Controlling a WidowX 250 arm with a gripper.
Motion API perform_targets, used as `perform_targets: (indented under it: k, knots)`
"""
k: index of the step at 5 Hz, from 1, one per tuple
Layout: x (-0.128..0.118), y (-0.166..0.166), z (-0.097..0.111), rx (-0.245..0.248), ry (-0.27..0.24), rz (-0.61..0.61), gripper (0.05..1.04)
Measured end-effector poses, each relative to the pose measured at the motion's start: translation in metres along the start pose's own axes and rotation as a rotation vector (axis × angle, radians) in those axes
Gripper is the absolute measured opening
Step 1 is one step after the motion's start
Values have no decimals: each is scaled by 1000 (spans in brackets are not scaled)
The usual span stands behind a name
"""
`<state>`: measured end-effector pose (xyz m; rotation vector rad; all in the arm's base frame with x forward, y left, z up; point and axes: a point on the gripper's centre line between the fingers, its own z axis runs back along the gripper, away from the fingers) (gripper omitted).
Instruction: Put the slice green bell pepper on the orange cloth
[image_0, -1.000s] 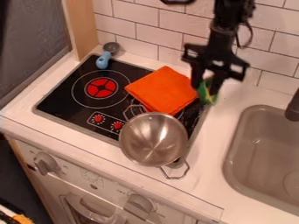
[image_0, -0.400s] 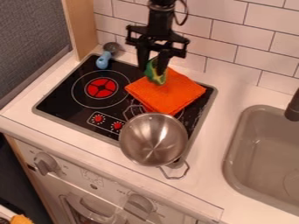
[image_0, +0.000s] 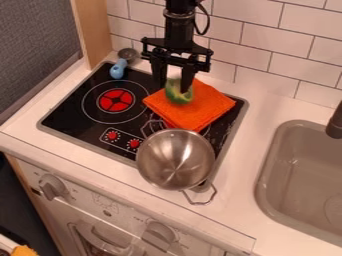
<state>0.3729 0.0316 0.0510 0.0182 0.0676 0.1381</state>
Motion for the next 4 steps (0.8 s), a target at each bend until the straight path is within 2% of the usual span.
perform_targets:
  k: [1,2,3,4]
  knots:
    - [-1,0,3,-2,11,-14,1007]
    - [-4,8,33,48,-39,6,1007]
    - [-6,6,52,62,-78,0,1001]
    - [-7,5,52,56,-75,-23,1001]
